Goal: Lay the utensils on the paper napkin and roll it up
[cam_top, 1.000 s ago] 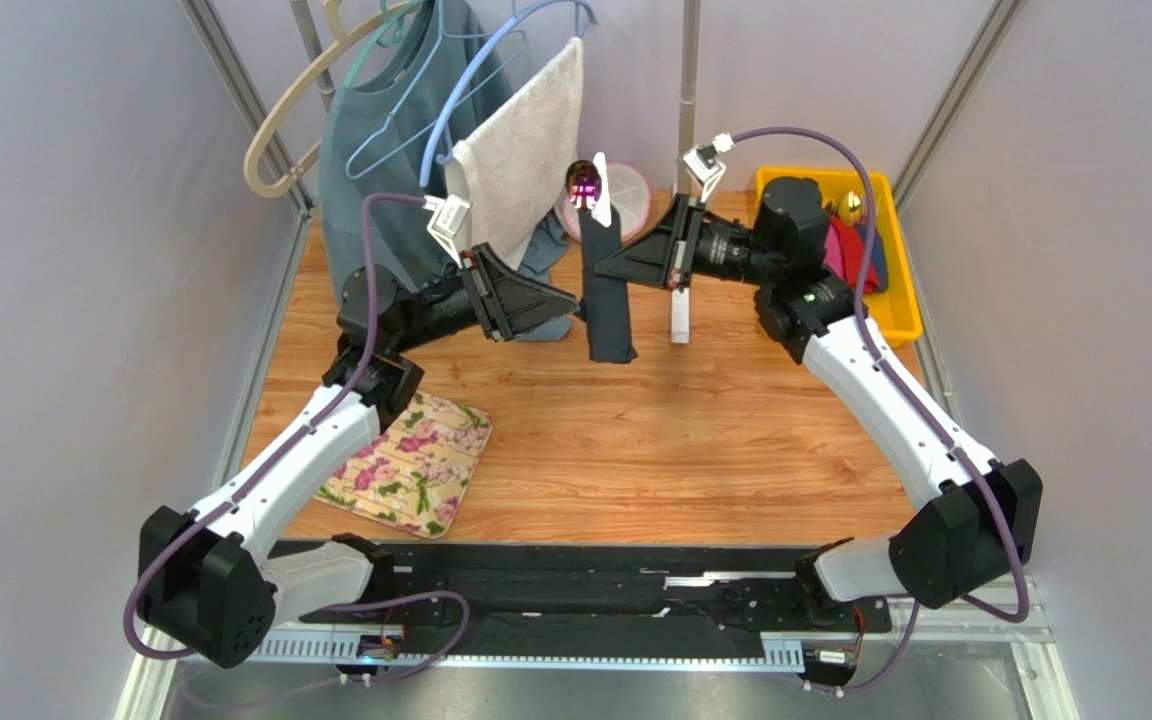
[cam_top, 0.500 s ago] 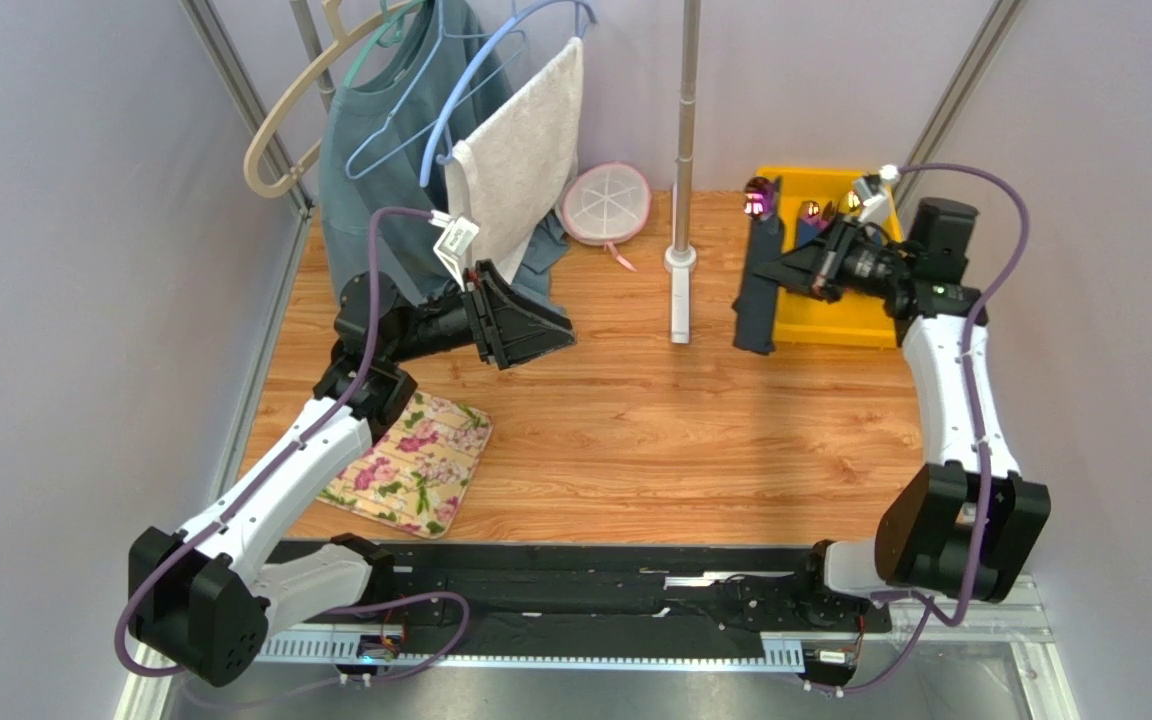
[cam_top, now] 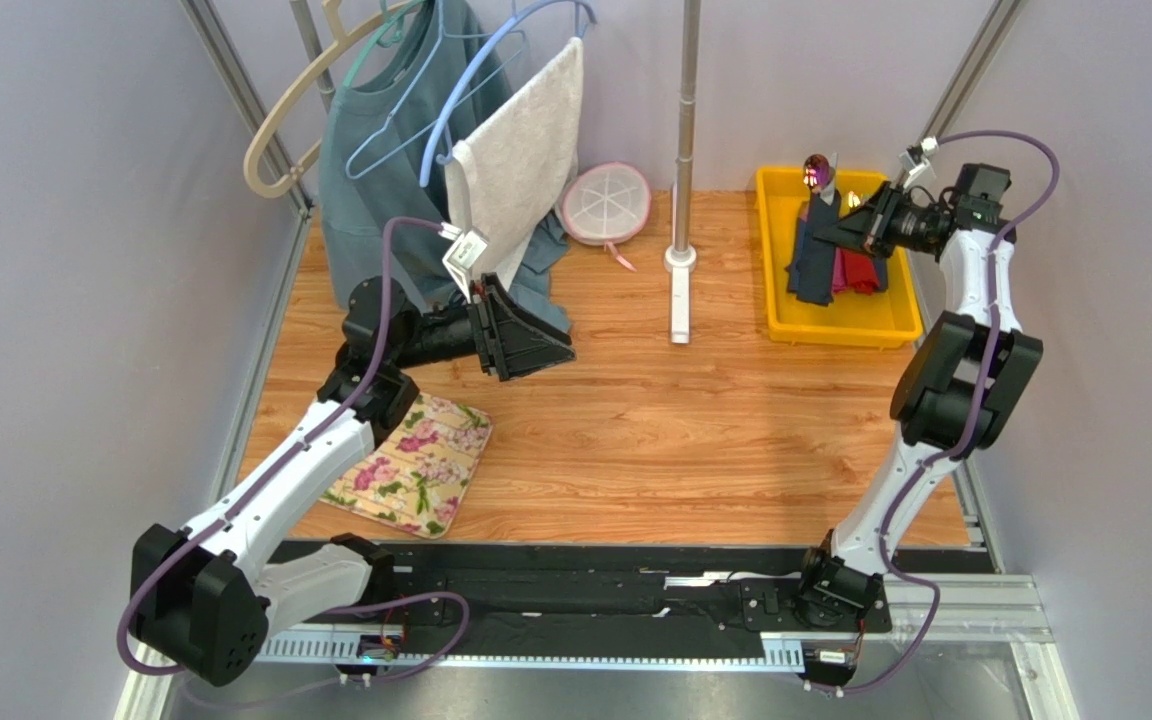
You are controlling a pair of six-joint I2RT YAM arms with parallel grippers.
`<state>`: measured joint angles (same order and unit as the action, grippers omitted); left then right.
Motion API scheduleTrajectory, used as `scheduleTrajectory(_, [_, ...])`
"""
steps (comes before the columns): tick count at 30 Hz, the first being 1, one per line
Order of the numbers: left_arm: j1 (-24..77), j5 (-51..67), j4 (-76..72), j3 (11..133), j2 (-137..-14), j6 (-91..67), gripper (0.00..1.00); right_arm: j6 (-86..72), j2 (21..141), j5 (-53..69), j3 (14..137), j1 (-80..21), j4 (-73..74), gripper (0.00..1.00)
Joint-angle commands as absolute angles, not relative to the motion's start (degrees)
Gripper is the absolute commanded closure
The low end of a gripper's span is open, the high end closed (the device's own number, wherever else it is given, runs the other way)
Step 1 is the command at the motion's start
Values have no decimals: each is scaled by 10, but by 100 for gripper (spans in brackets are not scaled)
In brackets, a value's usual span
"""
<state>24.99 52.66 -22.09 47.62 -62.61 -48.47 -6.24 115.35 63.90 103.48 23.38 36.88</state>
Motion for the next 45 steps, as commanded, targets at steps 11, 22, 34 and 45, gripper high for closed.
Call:
scheduleTrajectory(11, [250, 533, -247, 462, -644, -490, 34, -85, 1339, 669, 1207, 225, 273, 100])
scheduleTrajectory(22, [250, 519, -249, 447, -650, -500, 34, -112, 1417, 651, 1266, 198, 222, 100])
scheduleTrajectory(34, [250, 514, -258, 452, -670, -504, 34, -106, 1448, 645, 1288, 192, 214, 100])
scheduleTrajectory(45, [249, 507, -254, 450, -678, -512, 34, -107, 1471, 633, 1301, 193, 202, 100])
